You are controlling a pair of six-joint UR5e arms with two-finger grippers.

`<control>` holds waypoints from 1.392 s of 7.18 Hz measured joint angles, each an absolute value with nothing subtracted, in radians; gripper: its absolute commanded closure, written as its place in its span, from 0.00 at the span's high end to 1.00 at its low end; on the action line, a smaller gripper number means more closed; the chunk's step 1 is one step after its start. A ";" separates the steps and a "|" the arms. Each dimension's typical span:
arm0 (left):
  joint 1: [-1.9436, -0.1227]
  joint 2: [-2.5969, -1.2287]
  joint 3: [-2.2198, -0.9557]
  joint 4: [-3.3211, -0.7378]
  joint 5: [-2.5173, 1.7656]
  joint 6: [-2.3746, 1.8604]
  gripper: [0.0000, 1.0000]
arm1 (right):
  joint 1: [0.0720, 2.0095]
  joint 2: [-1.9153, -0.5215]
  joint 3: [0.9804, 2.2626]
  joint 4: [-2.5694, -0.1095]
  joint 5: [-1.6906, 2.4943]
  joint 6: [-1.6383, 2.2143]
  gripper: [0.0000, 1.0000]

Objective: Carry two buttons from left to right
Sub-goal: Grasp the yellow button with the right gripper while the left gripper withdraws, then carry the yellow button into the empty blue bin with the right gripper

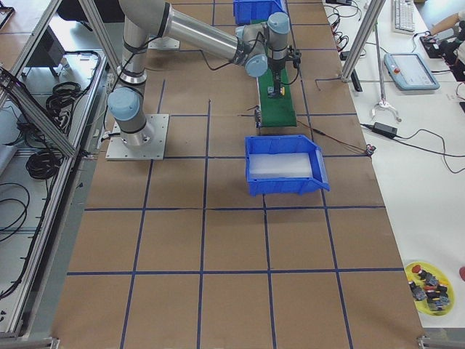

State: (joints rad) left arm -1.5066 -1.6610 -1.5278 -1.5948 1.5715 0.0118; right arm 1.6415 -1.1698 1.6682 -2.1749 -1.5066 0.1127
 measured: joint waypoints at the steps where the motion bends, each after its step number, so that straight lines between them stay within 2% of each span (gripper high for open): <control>1: -1.506 -1.660 -1.530 -1.591 1.572 0.012 1.00 | 1.638 -1.155 1.669 -2.174 -1.506 0.110 0.92; 2: -1.506 -1.660 -1.530 -1.590 1.572 0.012 1.00 | 1.631 -1.144 1.669 -2.174 -1.510 0.105 0.80; 3: -1.506 -1.659 -1.530 -1.589 1.572 0.011 1.00 | 1.624 -1.136 1.668 -2.174 -1.514 0.101 0.60; 4: -1.506 -1.659 -1.530 -1.589 1.572 0.011 1.00 | 1.619 -1.128 1.667 -2.173 -1.517 0.099 0.32; 5: -1.506 -1.659 -1.531 -1.589 1.572 0.011 1.00 | 1.613 -1.123 1.666 -2.171 -1.519 0.097 0.08; 8: -1.506 -1.658 -1.531 -1.584 1.572 0.011 1.00 | 1.581 -1.142 1.642 -2.165 -1.540 0.026 0.06; 10: -1.506 -1.658 -1.531 -1.583 1.572 0.011 1.00 | 1.551 -1.203 1.615 -2.097 -1.589 0.006 0.06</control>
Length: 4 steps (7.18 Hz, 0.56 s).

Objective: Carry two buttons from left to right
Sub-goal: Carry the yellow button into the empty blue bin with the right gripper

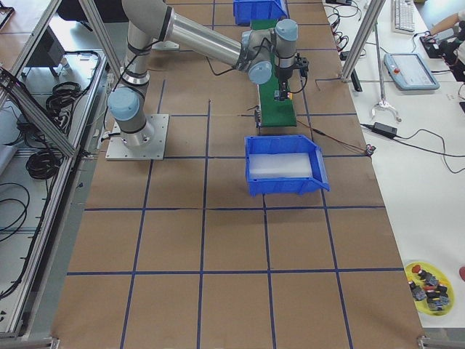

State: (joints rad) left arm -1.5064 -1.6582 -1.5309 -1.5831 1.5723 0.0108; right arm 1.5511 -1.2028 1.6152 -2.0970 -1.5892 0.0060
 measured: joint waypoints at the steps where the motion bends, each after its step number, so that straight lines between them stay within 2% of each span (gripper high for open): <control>1: -1.506 -1.658 -1.531 -1.583 1.572 0.011 1.00 | 1.513 -1.248 1.591 -2.025 -1.597 -0.027 0.07; 4: -1.506 -1.657 -1.531 -1.583 1.572 0.011 1.00 | 1.255 -1.306 1.519 -1.857 -1.601 -0.389 0.06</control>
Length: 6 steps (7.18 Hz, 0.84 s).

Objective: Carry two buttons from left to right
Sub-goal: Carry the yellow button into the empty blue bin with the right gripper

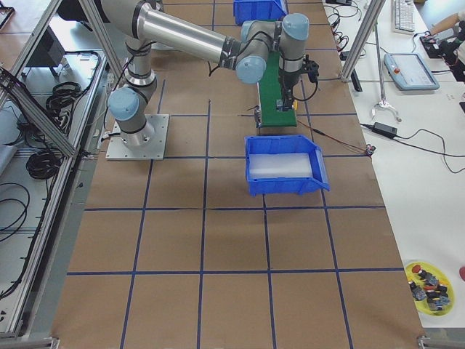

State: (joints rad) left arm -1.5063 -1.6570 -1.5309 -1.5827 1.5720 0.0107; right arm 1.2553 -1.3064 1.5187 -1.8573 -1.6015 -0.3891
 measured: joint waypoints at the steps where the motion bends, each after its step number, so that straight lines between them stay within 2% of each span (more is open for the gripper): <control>1: -1.506 -1.657 -1.531 -1.582 1.571 0.011 1.00 | 1.185 -1.305 1.517 -1.855 -1.604 -0.514 0.06; 3: -1.506 -1.657 -1.531 -1.582 1.571 0.011 1.00 | 1.094 -1.287 1.555 -1.888 -1.607 -0.654 0.06; 6: -1.506 -1.657 -1.531 -1.582 1.571 0.011 1.00 | 1.041 -1.258 1.695 -2.042 -1.599 -0.753 0.05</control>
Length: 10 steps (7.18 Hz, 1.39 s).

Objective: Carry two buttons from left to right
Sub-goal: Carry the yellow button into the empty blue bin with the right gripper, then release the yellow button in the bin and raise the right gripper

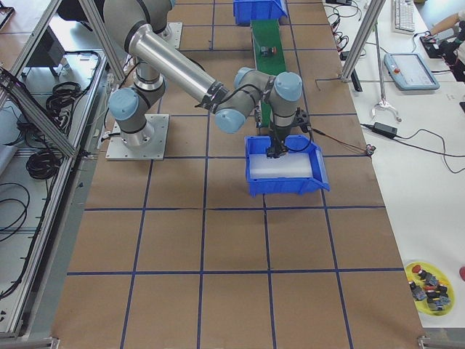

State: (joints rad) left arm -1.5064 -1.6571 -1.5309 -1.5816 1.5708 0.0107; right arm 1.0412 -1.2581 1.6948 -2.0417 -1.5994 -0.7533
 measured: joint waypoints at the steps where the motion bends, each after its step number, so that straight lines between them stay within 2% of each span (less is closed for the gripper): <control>1: -1.506 -1.657 -1.531 -1.582 1.571 0.011 1.00 | 1.029 -1.248 1.733 -2.076 -1.597 -0.758 0.05; 4: -1.506 -1.657 -1.531 -1.582 1.571 0.011 1.00 | 0.999 -1.202 1.796 -2.132 -1.590 -0.762 0.09; 5: -1.506 -1.657 -1.531 -1.582 1.571 0.011 1.00 | 0.996 -1.189 1.800 -2.135 -1.590 -0.762 0.48; 6: -1.506 -1.657 -1.531 -1.582 1.571 0.011 1.00 | 0.995 -1.179 1.800 -2.137 -1.590 -0.762 0.71; 7: -1.506 -1.657 -1.531 -1.582 1.570 0.011 1.00 | 0.994 -1.177 1.801 -2.138 -1.586 -0.761 0.87; 10: -1.506 -1.657 -1.531 -1.582 1.569 0.010 1.00 | 0.996 -1.189 1.792 -2.138 -1.572 -0.761 0.90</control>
